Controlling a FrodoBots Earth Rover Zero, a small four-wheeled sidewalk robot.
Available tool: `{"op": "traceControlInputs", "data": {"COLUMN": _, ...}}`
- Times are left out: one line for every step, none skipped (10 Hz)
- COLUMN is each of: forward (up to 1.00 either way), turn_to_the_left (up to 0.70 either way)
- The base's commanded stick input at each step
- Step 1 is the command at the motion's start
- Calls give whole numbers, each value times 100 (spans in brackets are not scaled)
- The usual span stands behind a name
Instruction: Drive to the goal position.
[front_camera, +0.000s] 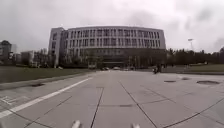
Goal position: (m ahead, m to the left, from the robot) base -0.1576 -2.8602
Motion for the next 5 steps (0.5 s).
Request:
{"op": "traceControlInputs", "data": {"forward": 9, "turn_to_the_left": 0}}
{"op": "traceControlInputs", "data": {"forward": 9, "turn_to_the_left": 0}}
{"op": "traceControlInputs", "data": {"forward": 9, "turn_to_the_left": 0}}
{"op": "traceControlInputs", "data": {"forward": 9, "turn_to_the_left": 0}}
{"op": "traceControlInputs", "data": {"forward": 9, "turn_to_the_left": 0}}
